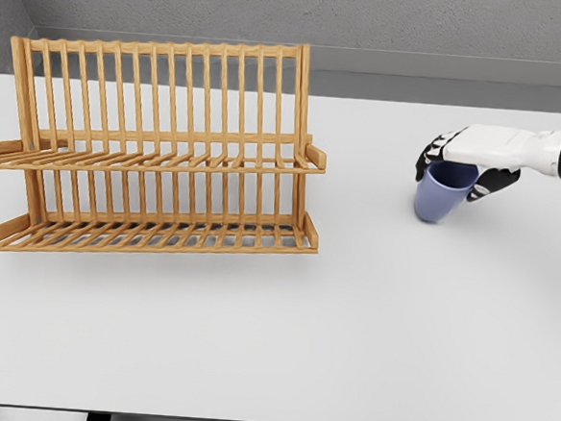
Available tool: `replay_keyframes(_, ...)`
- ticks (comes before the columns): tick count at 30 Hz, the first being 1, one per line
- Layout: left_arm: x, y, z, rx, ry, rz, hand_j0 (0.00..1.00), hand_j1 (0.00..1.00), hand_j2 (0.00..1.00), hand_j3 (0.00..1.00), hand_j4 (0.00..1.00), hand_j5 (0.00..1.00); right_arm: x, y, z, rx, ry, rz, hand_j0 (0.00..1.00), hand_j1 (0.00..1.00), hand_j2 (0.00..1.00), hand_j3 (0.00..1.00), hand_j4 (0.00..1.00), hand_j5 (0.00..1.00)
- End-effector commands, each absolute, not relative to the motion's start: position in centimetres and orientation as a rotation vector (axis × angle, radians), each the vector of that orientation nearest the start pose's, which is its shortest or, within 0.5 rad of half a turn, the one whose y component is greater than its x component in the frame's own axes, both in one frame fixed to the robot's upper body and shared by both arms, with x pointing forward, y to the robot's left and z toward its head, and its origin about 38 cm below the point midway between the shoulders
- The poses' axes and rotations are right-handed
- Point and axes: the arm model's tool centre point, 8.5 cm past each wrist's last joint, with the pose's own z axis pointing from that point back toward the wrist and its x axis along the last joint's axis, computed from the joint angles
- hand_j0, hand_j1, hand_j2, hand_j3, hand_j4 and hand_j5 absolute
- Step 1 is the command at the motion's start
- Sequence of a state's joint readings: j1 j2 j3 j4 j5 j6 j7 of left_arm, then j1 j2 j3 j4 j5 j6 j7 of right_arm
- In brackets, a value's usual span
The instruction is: Right arm put cup on second shelf
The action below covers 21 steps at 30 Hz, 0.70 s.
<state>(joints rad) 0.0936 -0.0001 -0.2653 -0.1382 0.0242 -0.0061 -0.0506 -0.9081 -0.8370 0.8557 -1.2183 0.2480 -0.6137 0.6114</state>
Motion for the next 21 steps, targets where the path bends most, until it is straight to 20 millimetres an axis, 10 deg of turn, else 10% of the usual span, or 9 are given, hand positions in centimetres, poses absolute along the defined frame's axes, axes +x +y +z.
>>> replay_keyframes(1,-1.4,25.5,-26.4,0.003,-0.033,-0.242,1.00,1.00,1.00,1.00,1.00,1.00,47.5,-32.9,23.8,-0.352,-1.257,2.082,0.59,0.59,0.59,0.59,0.59,0.59)
replay_keyframes(21,-1.4,25.5,-26.4,0.005,-0.033,-0.242,1.00,1.00,1.00,1.00,1.00,1.00,47.5,-30.6,30.6,-0.471,-1.448,2.106,0.59,0.59,0.59,0.59,0.59,0.59)
